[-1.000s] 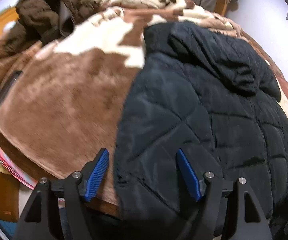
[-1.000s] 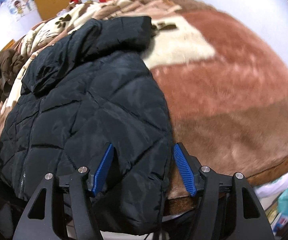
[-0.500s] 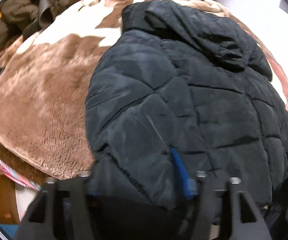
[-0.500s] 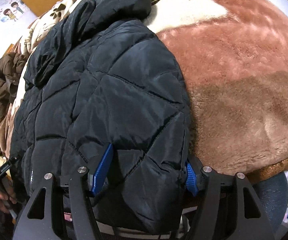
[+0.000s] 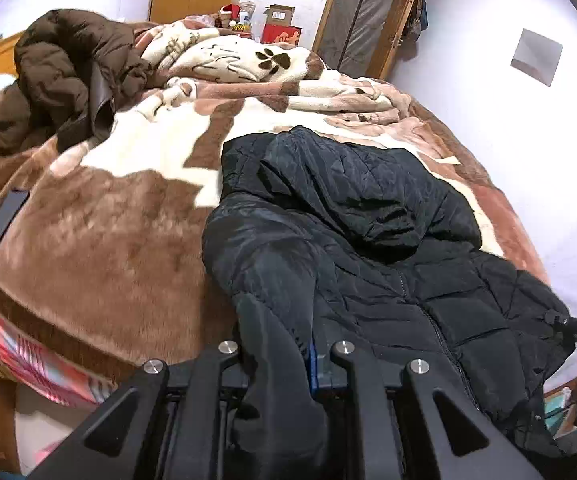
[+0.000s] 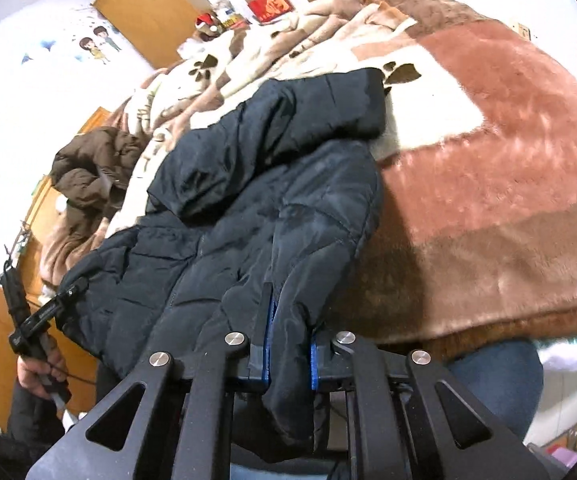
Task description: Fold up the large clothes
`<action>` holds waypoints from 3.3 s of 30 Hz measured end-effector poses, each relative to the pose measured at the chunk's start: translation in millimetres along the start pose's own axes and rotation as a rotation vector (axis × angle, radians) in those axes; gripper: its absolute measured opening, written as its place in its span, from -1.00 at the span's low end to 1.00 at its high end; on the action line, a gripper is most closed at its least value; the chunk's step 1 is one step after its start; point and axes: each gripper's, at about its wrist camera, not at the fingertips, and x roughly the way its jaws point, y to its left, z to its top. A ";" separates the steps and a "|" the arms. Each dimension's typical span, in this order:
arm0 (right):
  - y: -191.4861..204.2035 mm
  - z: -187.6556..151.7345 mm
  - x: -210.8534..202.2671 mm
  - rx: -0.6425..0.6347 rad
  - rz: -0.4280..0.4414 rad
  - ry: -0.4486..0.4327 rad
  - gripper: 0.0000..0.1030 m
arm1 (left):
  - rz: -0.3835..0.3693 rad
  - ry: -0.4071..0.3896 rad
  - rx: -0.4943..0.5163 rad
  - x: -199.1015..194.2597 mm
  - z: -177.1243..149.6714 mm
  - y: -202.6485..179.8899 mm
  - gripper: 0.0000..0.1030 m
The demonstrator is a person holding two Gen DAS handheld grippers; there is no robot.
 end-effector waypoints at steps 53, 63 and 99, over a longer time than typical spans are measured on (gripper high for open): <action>31.3 253.0 118.9 -0.069 -0.025 -0.162 0.28 | -0.097 -0.137 -0.132 147.8 221.1 7.3 0.55; 2.7 228.1 220.0 -0.162 -0.252 -0.037 0.28 | 0.011 0.080 -0.031 259.6 180.0 -3.8 0.53; -16.0 273.6 262.6 -0.158 -0.426 -0.109 0.21 | 0.208 0.010 0.127 312.2 234.1 -11.5 0.32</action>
